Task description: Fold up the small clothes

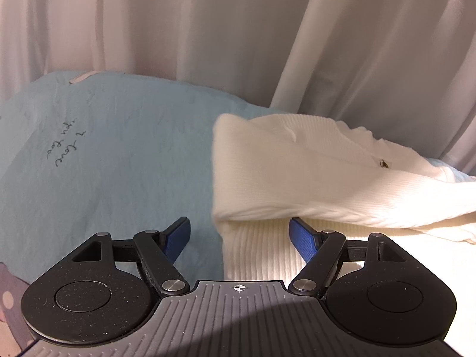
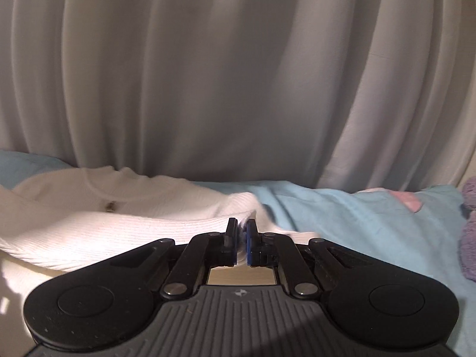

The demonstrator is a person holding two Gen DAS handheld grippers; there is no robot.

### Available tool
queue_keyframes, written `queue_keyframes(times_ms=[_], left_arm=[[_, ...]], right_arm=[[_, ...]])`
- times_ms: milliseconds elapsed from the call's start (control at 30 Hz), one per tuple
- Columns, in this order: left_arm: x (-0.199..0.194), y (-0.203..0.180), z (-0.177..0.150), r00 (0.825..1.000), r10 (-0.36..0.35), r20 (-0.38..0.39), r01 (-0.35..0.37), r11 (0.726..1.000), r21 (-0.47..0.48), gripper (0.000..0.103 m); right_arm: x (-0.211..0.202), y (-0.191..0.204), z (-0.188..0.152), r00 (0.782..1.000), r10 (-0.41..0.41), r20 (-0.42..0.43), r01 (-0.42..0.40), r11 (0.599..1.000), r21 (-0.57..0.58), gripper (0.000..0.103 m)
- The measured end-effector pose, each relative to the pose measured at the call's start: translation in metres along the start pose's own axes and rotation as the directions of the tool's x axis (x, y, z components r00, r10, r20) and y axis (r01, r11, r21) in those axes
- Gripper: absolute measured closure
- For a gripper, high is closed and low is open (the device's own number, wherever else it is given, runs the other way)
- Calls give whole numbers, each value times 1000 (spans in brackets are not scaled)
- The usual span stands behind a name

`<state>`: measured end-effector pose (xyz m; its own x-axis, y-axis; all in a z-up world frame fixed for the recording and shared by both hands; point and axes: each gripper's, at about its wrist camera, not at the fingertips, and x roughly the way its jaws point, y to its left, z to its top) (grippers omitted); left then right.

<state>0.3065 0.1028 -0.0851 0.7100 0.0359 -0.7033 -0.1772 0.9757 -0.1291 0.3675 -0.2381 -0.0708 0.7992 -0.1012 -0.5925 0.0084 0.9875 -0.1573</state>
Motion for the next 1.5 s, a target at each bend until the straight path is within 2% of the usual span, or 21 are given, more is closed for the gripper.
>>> queue_keyframes(times_ms=[67,100,167,200,267,333,367,467,533,600,767,833,933,1000,1233,1500], left_arm=[[0,1,1,1000,3,-5,-3,1000,-2,24],[0,3,1,1000,6,-14,-6,1000,-6,24],[-6,6,3,1000,12,-5,-12,1000,-25,24],[-12,6,5,1000,21,16,-20,999,-34,24],[-21,4,9,998,29,64,-27,999,-31,24],[-25,-5,17,995,-6,95,7,1000,-12,24],[-23,-11,20,995,-28,95,28,1000,4,24],[-7,-34,24,994,-87,69,83,995,56,24],[9,-51,23,995,-89,38,84,991,104,27],[25,-63,21,998,-66,13,64,987,144,32],[51,-73,29,999,-29,38,22,985,170,22],[55,-68,33,999,-28,29,24,989,143,20],[49,-57,31,998,-48,26,44,991,128,20],[46,-53,25,998,-51,43,44,989,142,20],[40,-50,20,998,-53,37,47,988,147,20],[36,-50,14,999,-34,18,29,979,201,15]], right_arm=[[12,-10,-5,997,1,-75,0,1000,6,97],[13,-14,-7,996,2,-86,0,1000,25,97],[1,-22,-12,1000,-1,-25,3,997,80,97],[-5,-24,-13,1000,11,4,-12,995,104,94],[-14,-23,-14,996,78,48,-85,984,159,91],[-14,-12,-13,982,181,56,-188,967,172,90],[-11,0,-12,976,214,40,-218,964,152,89],[3,32,-14,968,250,-7,-249,966,71,89],[18,45,-17,974,221,-55,-220,975,20,89],[23,52,-19,985,173,-25,-174,983,-50,89],[46,51,-7,994,109,-17,-110,989,-100,89],[42,43,-4,990,135,-28,-137,988,-73,89],[22,21,-8,971,233,-62,-226,970,92,89],[10,13,-18,962,265,-66,-254,958,136,89],[-5,24,-32,975,209,-75,-211,977,-13,89],[-8,23,-33,976,199,-85,-202,979,-31,88]])
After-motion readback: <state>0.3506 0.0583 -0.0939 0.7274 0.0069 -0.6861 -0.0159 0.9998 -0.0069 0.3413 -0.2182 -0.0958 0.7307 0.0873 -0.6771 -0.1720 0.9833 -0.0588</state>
